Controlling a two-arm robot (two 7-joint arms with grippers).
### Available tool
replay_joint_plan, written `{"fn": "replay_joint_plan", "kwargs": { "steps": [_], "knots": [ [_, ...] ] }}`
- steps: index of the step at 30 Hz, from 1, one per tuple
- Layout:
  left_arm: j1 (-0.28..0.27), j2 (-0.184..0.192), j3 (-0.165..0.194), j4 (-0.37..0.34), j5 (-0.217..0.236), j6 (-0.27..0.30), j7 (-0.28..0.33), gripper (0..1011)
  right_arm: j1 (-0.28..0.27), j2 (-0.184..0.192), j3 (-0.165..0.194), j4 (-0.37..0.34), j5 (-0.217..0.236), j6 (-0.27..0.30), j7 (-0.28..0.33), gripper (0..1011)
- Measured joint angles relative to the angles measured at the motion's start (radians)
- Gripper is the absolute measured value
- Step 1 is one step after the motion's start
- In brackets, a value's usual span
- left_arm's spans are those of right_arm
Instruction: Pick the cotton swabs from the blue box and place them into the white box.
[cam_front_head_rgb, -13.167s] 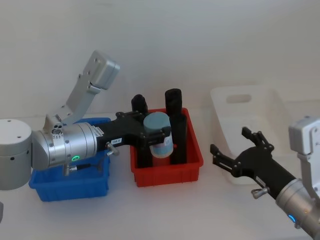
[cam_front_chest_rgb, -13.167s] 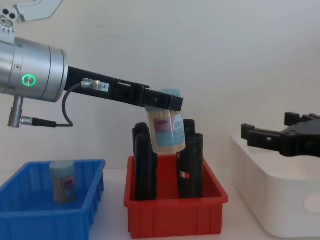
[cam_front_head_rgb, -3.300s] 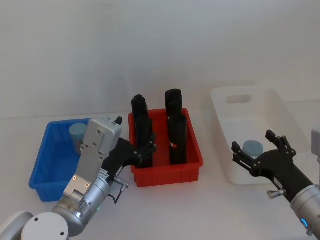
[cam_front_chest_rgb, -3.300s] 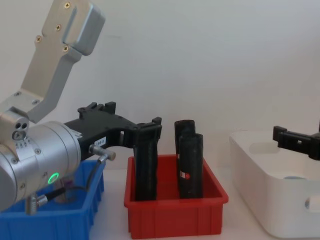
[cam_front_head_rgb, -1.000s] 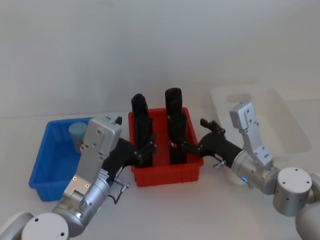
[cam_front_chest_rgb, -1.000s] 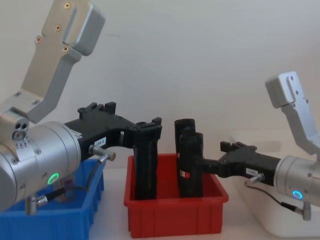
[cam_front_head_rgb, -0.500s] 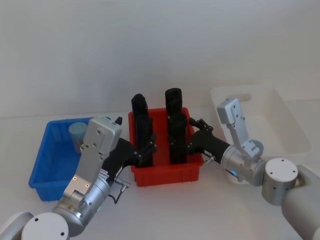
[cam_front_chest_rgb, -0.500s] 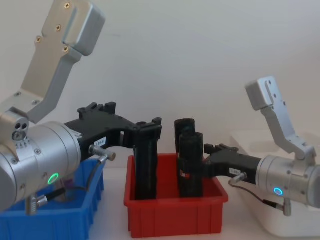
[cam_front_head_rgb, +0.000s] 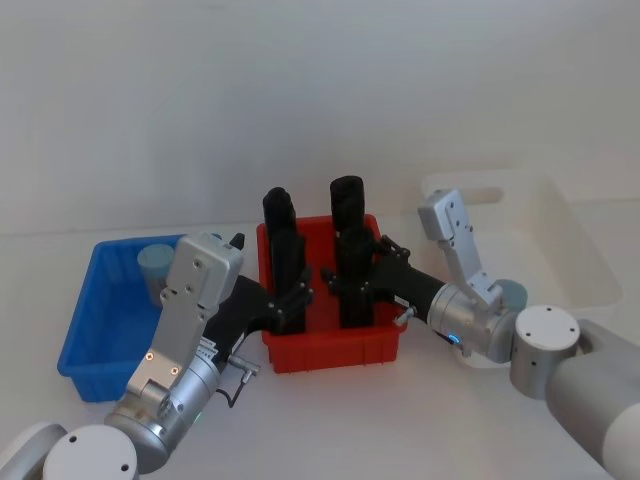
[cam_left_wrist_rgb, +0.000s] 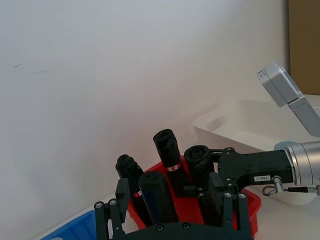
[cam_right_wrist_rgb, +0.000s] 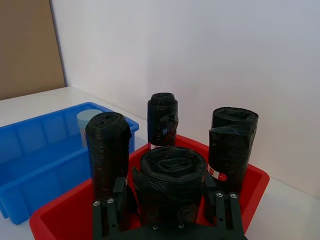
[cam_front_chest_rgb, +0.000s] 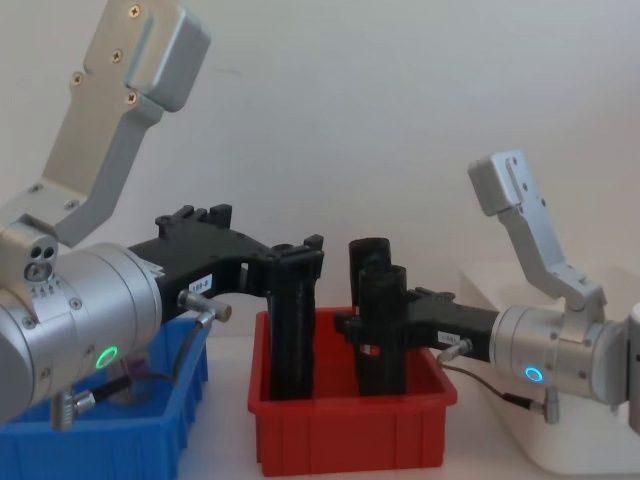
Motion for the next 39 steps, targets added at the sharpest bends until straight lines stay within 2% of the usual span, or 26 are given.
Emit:
{"fn": "replay_joint_plan", "kwargs": {
  "steps": [7,15,25,31,37,39],
  "knots": [
    [0.0,0.0,0.0,0.0,0.0,0.0,0.0,1004,0.03,-0.013,-0.001,0.051,-0.001,-0.012,0.004,808],
    [0.0,0.0,0.0,0.0,0.0,0.0,0.0,1004,0.05,-0.021,0.0,0.086,-0.007,-0.025,0.004,550],
    [0.0,0.0,0.0,0.0,0.0,0.0,0.0,1004,0.061,-0.022,0.015,0.101,-0.005,-0.052,0.004,485],
    [0.0,0.0,0.0,0.0,0.0,0.0,0.0,1004,0.065,-0.016,0.036,0.098,0.007,-0.07,0.012,446],
    [0.0,0.0,0.0,0.0,0.0,0.0,0.0,1004,0.059,-0.007,0.059,0.059,0.022,-0.076,0.023,414],
    [0.0,0.0,0.0,0.0,0.0,0.0,0.0,1004,0.043,-0.001,0.067,0.017,0.027,-0.064,0.025,410]
  ]
}}
